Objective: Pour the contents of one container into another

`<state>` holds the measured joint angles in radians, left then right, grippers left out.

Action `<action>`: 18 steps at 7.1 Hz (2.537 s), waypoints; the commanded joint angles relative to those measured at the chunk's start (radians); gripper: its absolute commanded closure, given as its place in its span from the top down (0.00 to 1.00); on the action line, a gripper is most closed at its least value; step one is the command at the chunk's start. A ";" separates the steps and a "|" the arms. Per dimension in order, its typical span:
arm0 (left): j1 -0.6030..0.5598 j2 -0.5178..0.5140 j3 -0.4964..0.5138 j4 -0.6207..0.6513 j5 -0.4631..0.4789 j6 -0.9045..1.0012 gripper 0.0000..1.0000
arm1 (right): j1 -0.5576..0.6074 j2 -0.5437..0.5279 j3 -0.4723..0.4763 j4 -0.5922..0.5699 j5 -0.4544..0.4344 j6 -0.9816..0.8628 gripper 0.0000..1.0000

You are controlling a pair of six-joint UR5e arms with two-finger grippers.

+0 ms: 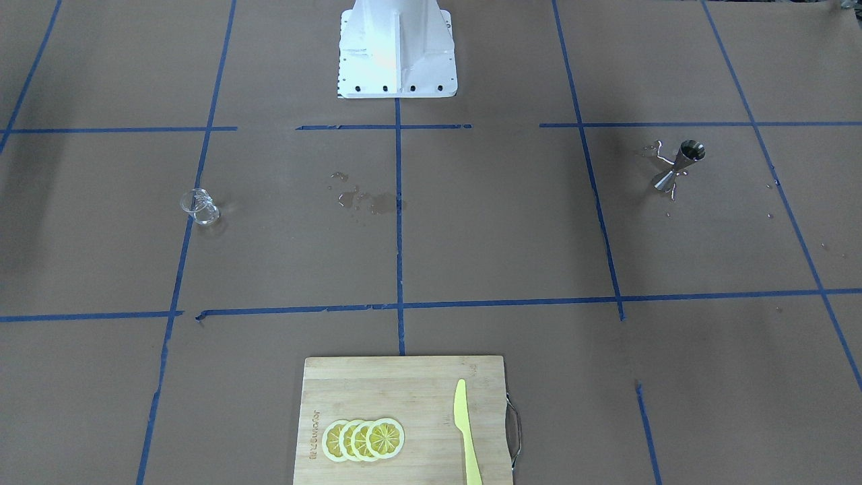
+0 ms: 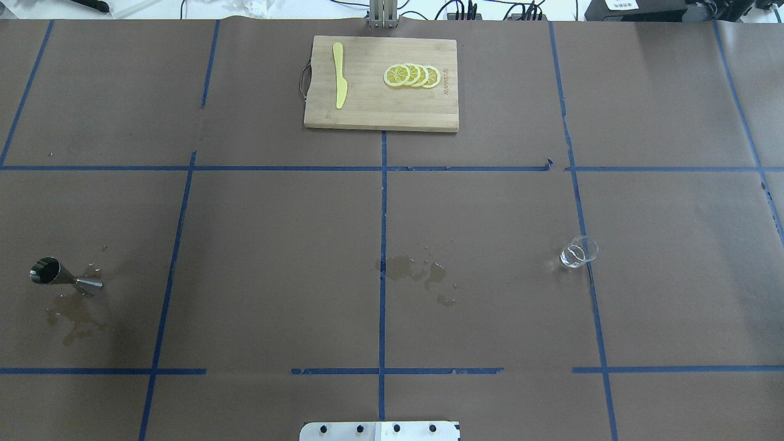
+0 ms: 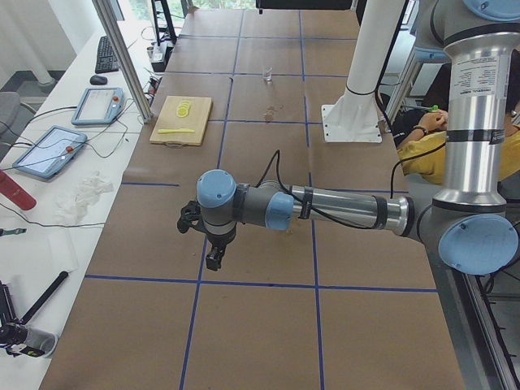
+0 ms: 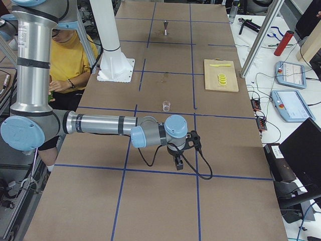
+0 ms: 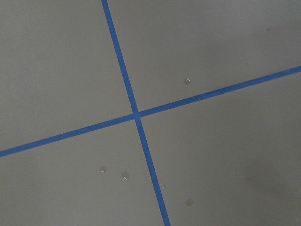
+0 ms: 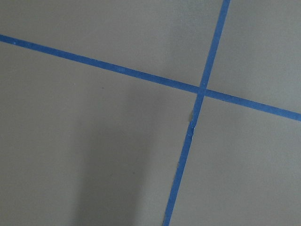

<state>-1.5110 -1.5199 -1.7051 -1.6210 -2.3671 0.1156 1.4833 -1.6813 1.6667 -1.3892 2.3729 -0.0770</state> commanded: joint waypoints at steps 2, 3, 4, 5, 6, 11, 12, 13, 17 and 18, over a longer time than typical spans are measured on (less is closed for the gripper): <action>0.002 0.050 0.001 0.001 -0.066 0.001 1.00 | -0.003 0.003 -0.002 -0.004 -0.011 0.016 1.00; 0.006 0.073 0.008 -0.008 -0.064 0.003 1.00 | -0.003 -0.008 -0.001 0.001 -0.009 0.016 1.00; 0.005 0.066 0.004 -0.014 -0.063 0.004 1.00 | -0.003 -0.026 -0.001 0.006 -0.009 0.014 1.00; 0.005 0.051 0.013 -0.019 -0.063 0.004 1.00 | -0.003 -0.043 -0.001 0.007 -0.007 0.016 1.00; 0.011 0.029 0.010 -0.017 -0.040 0.006 1.00 | -0.003 -0.047 -0.007 0.007 -0.007 0.020 1.00; 0.011 0.022 0.026 -0.014 0.086 0.013 1.00 | -0.003 -0.040 -0.010 0.018 -0.006 0.060 1.00; 0.012 0.029 0.028 -0.020 0.080 0.006 1.00 | -0.003 -0.041 -0.010 0.028 -0.003 0.060 1.00; 0.014 0.014 0.038 -0.020 0.081 0.009 1.00 | -0.003 -0.041 -0.007 0.029 -0.001 0.059 1.00; 0.012 -0.008 0.036 -0.013 0.081 0.007 1.00 | 0.008 0.020 0.010 0.016 0.019 0.052 1.00; 0.012 -0.009 0.029 -0.007 0.081 0.007 1.00 | 0.006 0.040 -0.005 0.015 -0.024 0.056 1.00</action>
